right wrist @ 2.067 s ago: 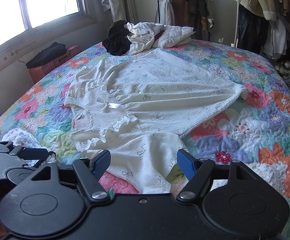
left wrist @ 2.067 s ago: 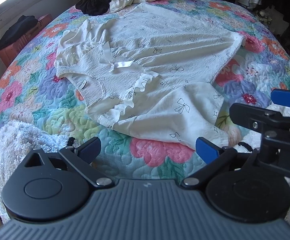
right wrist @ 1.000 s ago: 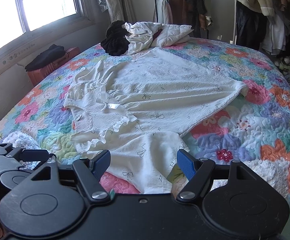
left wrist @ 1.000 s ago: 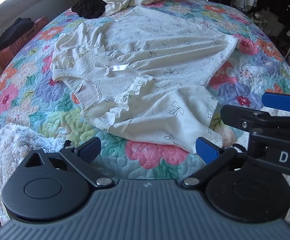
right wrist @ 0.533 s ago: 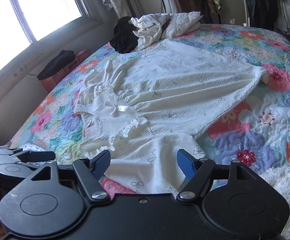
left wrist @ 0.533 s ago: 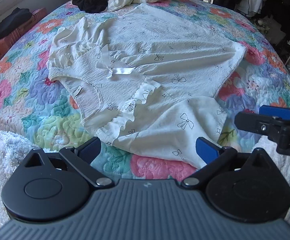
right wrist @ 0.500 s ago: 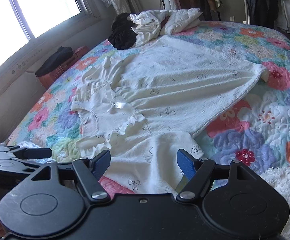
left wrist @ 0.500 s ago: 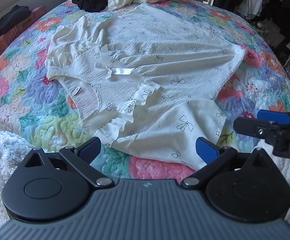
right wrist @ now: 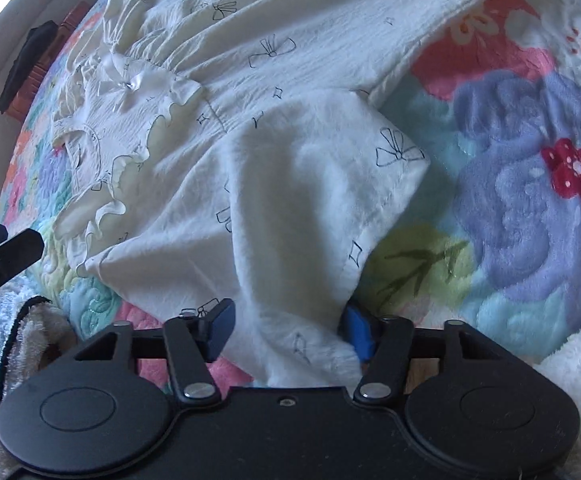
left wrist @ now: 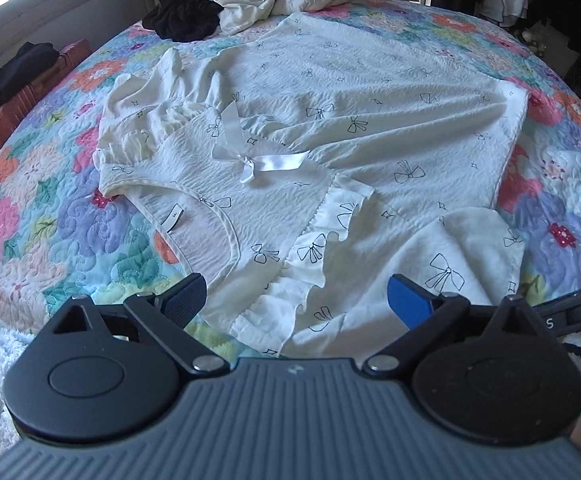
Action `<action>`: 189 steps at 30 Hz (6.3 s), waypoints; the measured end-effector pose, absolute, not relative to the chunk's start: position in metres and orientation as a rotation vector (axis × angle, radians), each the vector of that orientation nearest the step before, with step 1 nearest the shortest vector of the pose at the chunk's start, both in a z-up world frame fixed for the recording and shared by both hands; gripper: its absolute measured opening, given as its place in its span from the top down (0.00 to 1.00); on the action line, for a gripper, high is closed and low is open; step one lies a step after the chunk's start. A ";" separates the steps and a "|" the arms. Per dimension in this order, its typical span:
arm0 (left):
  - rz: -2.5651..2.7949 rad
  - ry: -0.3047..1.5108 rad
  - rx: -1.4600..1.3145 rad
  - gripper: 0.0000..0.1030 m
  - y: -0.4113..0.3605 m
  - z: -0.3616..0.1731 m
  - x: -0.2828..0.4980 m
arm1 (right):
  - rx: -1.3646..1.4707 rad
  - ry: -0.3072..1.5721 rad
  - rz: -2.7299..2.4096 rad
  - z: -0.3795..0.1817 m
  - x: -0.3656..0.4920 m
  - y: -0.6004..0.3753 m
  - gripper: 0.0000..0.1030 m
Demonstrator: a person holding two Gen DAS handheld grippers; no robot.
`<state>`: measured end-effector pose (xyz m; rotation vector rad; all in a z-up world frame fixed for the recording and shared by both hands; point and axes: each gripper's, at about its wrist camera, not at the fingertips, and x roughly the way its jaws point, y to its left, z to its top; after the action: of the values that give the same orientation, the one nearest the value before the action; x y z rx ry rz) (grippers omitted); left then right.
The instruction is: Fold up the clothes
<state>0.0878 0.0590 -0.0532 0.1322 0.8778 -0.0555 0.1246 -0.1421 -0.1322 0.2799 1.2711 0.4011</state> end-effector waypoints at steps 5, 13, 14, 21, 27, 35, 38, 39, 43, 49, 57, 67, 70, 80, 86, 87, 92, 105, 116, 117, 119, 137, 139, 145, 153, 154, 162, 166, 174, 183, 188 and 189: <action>-0.140 0.817 0.338 0.04 0.043 -0.065 0.079 | 0.253 1.196 0.412 -0.124 0.141 -0.133 0.89; -0.325 0.760 0.286 0.03 0.035 -0.058 0.098 | 0.330 1.038 0.627 -0.060 0.164 -0.116 0.89; -0.338 0.756 0.271 0.03 0.036 -0.057 0.104 | 0.338 1.031 0.649 -0.052 0.168 -0.118 0.89; -0.426 0.724 0.167 0.40 0.041 -0.050 0.143 | 0.336 0.966 0.692 -0.035 0.179 -0.120 0.89; -0.481 0.688 0.133 0.84 0.044 -0.052 0.163 | 0.359 0.938 0.706 -0.035 0.196 -0.123 0.90; -0.408 0.675 0.140 0.95 0.048 -0.054 0.175 | 0.384 0.935 0.662 -0.040 0.209 -0.132 0.72; -0.340 0.664 0.113 0.96 0.060 -0.057 0.184 | 0.411 0.937 0.556 -0.043 0.213 -0.153 0.45; -0.328 0.671 0.092 0.97 0.065 -0.059 0.186 | 0.412 0.941 0.511 -0.046 0.216 -0.162 0.45; -0.312 0.676 0.062 0.97 0.076 -0.063 0.188 | 0.434 0.956 0.340 -0.059 0.229 -0.198 0.45; -0.298 0.631 0.088 0.97 0.073 -0.058 0.178 | 0.504 0.945 0.224 -0.072 0.266 -0.237 0.43; -0.286 0.587 0.138 0.97 0.071 -0.057 0.173 | 0.534 0.959 0.040 -0.098 0.327 -0.273 0.40; -0.281 0.624 0.076 0.97 0.079 -0.068 0.181 | 0.469 0.845 0.021 -0.118 0.357 -0.283 0.90; -0.249 0.613 0.070 0.97 0.086 -0.064 0.189 | 0.379 0.811 0.067 -0.100 0.365 -0.268 0.94; -0.064 0.534 -0.028 0.97 0.153 -0.020 0.246 | 0.202 0.717 0.228 -0.038 0.431 -0.201 0.96; 0.090 0.557 -0.149 0.97 0.217 -0.032 0.289 | 0.139 0.680 0.372 -0.029 0.488 -0.123 0.96; 0.123 0.562 -0.172 0.97 0.230 -0.037 0.297 | 0.114 0.681 0.390 -0.030 0.497 -0.111 0.97; 0.198 0.598 -0.200 0.97 0.274 -0.053 0.337 | -0.007 0.699 0.435 -0.034 0.530 -0.056 0.97; 0.161 0.694 -0.322 0.87 0.333 -0.096 0.411 | -0.252 0.704 0.395 -0.035 0.621 0.017 0.98; 0.207 0.655 -0.388 0.84 0.375 -0.093 0.387 | -0.277 0.767 0.327 -0.068 0.601 0.043 0.54; 0.212 0.650 -0.393 0.82 0.378 -0.090 0.380 | -0.276 0.763 0.356 -0.064 0.587 0.049 0.53; 0.219 0.627 -0.421 0.74 0.384 -0.082 0.362 | -0.273 0.775 0.432 -0.053 0.562 0.061 0.52; 0.039 0.715 -0.545 0.50 0.375 -0.112 0.371 | -0.136 0.938 0.776 -0.042 0.493 0.179 0.43; 0.061 0.733 -0.522 0.71 0.373 -0.117 0.384 | -0.137 0.949 0.768 -0.052 0.504 0.186 0.43; 0.180 0.765 -0.470 0.99 0.382 -0.120 0.387 | -0.108 0.975 0.715 -0.079 0.541 0.194 0.39; 0.194 0.709 -0.593 0.96 0.417 -0.122 0.380 | 0.012 1.065 0.815 -0.112 0.581 0.202 0.37; 0.186 0.707 -0.617 0.93 0.420 -0.127 0.381 | 0.016 1.065 0.832 -0.116 0.581 0.206 0.39; 0.102 0.716 -0.657 0.98 0.411 -0.149 0.396 | -0.191 0.906 1.073 -0.104 0.542 0.218 0.93; 0.088 0.589 -0.516 1.00 0.389 -0.123 0.391 | -0.283 0.795 1.150 -0.090 0.527 0.214 0.93; 0.276 0.540 -0.418 0.98 0.396 -0.107 0.384 | -0.210 0.633 0.966 -0.069 0.545 0.213 0.88; 0.175 0.617 -0.650 0.60 0.429 -0.119 0.368 | -0.054 0.788 0.799 -0.054 0.494 0.177 0.56; 0.139 0.676 -0.722 0.48 0.432 -0.123 0.346 | -0.035 0.852 0.869 -0.056 0.417 0.151 0.53; 0.130 0.686 -0.747 0.44 0.434 -0.124 0.340 | -0.041 0.865 0.879 -0.058 0.402 0.147 0.53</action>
<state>0.3403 0.4338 -0.1242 -0.7469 0.6858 0.1298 0.4018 0.1467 -0.0576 -0.0411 0.8654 0.8793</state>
